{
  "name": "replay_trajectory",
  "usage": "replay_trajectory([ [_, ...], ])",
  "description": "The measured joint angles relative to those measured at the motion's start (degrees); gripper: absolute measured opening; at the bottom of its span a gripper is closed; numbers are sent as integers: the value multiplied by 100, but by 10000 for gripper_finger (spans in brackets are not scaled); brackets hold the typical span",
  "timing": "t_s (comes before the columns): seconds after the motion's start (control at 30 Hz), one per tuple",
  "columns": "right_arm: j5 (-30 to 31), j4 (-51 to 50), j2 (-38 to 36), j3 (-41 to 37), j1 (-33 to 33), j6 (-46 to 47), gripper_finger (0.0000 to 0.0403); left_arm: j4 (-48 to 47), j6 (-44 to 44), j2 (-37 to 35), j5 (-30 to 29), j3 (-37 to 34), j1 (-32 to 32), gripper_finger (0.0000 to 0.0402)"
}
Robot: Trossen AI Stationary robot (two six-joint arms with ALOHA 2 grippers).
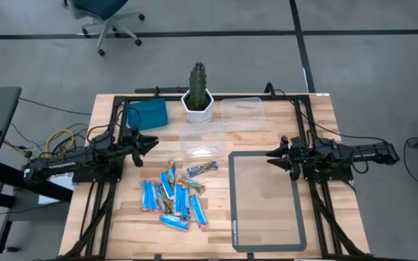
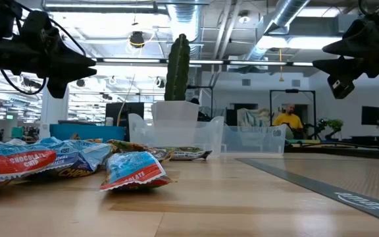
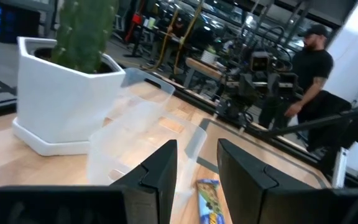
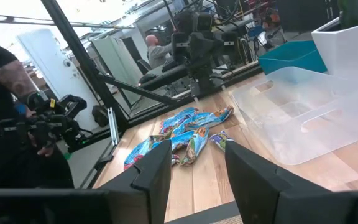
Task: Pick and place Granola Bars by type
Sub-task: Put the red granola bar into the blue bin
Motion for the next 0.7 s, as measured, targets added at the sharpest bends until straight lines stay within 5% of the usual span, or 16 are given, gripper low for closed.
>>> replay_trajectory([
  [0.7, 0, -1, 0, 1, -1, 0, 141, 411, -1698, 2, 17, 127, -2, 106],
])
